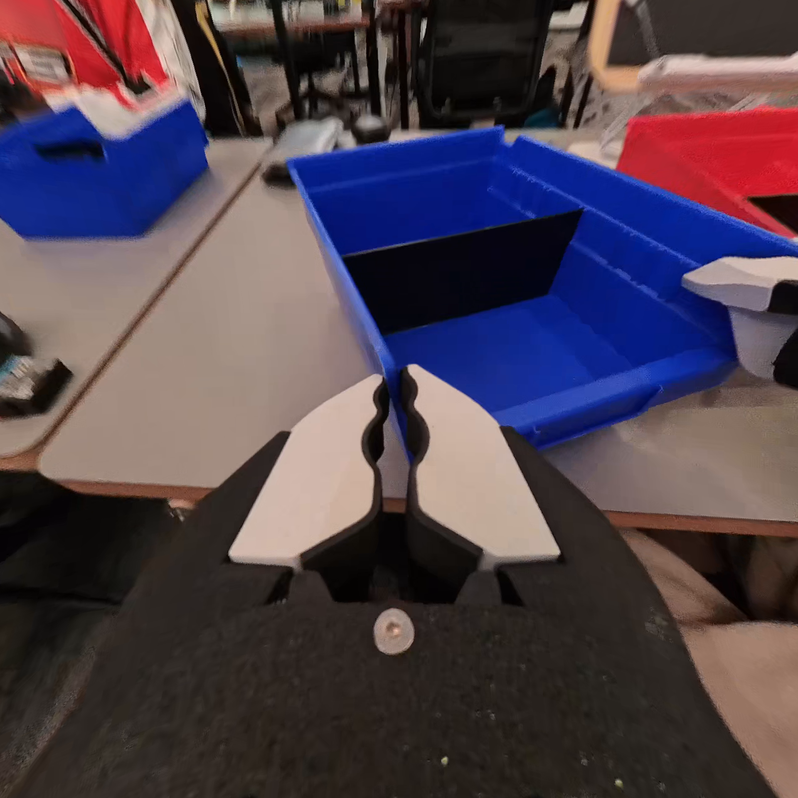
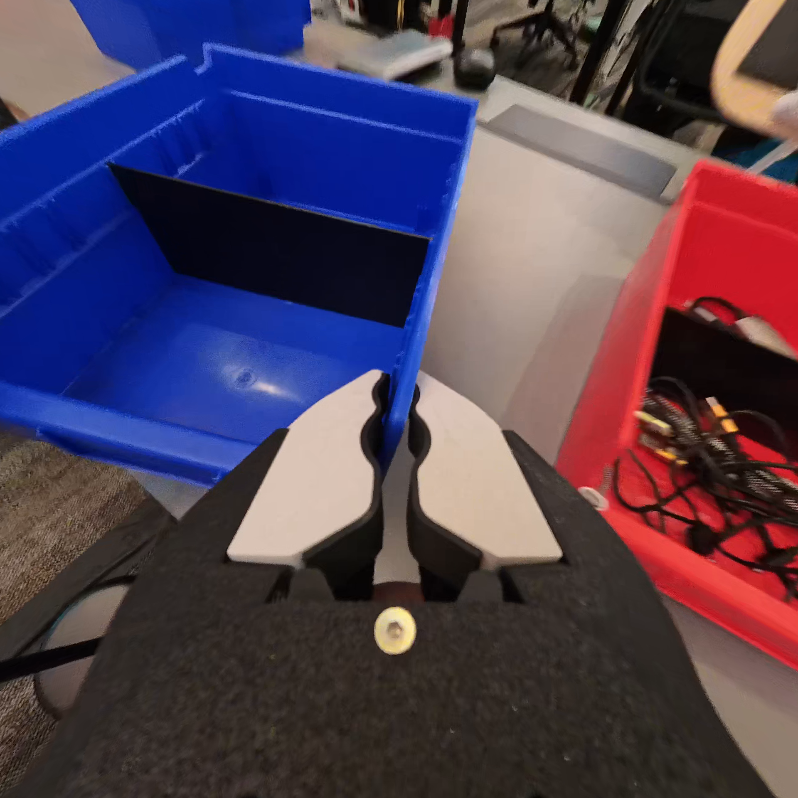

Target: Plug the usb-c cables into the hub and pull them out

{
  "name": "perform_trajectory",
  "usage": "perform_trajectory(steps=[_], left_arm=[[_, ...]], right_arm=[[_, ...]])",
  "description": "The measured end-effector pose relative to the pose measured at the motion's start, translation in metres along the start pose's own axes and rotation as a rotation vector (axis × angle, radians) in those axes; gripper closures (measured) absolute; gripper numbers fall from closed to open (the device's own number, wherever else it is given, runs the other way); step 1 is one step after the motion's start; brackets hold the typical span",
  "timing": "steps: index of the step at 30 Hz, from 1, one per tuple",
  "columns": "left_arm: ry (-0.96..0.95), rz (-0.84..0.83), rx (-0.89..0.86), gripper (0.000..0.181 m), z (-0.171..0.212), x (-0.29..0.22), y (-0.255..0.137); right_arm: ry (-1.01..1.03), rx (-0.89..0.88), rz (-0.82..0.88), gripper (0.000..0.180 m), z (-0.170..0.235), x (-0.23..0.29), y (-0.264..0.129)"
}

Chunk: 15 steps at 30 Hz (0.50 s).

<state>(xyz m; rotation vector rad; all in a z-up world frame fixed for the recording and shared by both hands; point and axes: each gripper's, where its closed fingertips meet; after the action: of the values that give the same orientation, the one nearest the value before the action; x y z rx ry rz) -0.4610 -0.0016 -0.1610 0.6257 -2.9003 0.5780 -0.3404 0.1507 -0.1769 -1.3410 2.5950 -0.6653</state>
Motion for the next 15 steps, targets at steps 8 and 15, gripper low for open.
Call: perform_trajectory(steps=[8,15], left_arm=[[0.072,0.065,-0.312,0.177,-0.146,-0.088,-0.042],[0.21,0.298,-0.419,0.176,-0.244,-0.276,-0.011]], right_arm=[[-0.025,-0.35,0.166,0.175,-0.106,-0.092,-0.141],[0.155,-0.44,0.407,0.177,-0.116,-0.282,-0.247]])
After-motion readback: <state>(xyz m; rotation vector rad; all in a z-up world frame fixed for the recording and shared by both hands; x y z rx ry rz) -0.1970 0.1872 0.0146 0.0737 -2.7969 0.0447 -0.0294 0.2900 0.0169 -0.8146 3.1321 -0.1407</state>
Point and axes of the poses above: each gripper's, where its closed fingertips meet, y out along the fingers, z out of its underside, x = y × z across the jaws, and after that the axes turned 9 degrees about y, right-handed
